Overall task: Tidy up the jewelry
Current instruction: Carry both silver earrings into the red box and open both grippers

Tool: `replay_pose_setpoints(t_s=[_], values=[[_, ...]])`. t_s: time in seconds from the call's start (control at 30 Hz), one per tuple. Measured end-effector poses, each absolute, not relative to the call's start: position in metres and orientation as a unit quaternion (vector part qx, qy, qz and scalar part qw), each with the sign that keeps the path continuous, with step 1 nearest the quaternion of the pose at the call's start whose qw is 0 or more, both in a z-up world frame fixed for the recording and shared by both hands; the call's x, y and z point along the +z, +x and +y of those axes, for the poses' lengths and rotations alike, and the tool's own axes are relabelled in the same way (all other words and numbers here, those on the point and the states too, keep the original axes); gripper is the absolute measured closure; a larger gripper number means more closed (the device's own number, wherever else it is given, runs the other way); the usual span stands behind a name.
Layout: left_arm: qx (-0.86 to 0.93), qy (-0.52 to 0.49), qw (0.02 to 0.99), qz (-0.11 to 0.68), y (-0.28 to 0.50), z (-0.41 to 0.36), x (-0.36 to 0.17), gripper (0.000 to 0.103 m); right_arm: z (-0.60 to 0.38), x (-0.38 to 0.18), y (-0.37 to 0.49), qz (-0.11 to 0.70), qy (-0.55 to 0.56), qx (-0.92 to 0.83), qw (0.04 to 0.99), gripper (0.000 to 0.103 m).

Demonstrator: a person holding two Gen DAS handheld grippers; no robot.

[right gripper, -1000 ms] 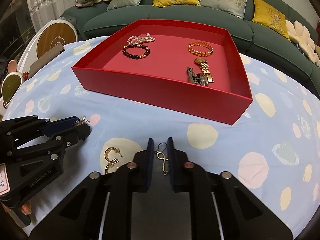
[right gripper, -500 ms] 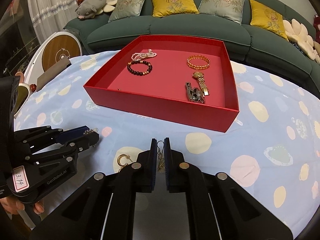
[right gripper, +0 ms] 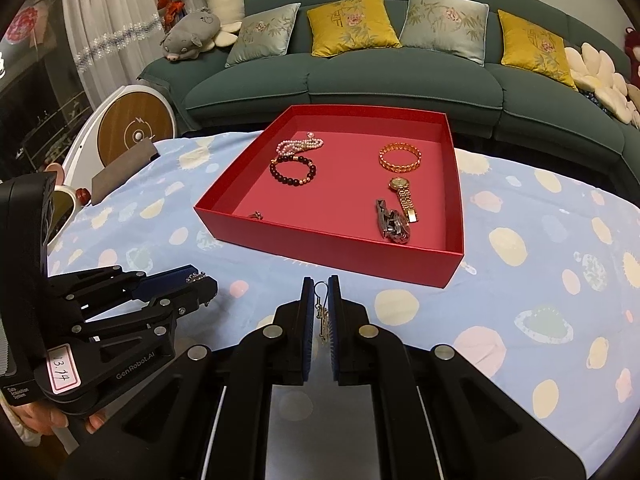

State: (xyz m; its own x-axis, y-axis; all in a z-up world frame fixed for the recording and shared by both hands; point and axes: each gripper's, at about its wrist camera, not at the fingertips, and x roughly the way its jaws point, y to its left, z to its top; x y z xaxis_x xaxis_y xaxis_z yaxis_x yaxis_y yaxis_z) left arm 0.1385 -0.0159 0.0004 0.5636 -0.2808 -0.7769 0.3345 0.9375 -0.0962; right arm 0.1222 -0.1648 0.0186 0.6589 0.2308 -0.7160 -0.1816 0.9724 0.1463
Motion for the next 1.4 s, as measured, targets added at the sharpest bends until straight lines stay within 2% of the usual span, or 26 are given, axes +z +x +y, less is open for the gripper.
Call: replay_pose_setpoints(t_s=[0.4,0.6,0.8,1.0,1.4], values=[[-0.173,-0.023,0.907,0.384,0.145,0.019,0.06,0.085,-0.188,0.047,0.12,0.367,0.047,0.103,0.923,0.097],[-0.162,-0.046,0.916,0.364,0.165,0.038,0.092,0.085,-0.202,0.081,0.128,0.339,0.061,0.1,0.933,0.097],[-0.16,-0.018,0.925,0.344,0.208,0.019,0.118,0.085,-0.203,0.117,0.173,0.318,0.06,0.098,0.941,0.097],[-0.167,-0.007,0.916,0.364,0.265,-0.009,0.106,0.084,-0.195,0.116,0.228,0.323,0.067,0.102,0.939,0.097],[-0.177,0.013,0.885,0.43,0.339,-0.056,0.045,0.084,-0.186,0.044,0.302,0.39,0.083,0.107,0.911,0.097]])
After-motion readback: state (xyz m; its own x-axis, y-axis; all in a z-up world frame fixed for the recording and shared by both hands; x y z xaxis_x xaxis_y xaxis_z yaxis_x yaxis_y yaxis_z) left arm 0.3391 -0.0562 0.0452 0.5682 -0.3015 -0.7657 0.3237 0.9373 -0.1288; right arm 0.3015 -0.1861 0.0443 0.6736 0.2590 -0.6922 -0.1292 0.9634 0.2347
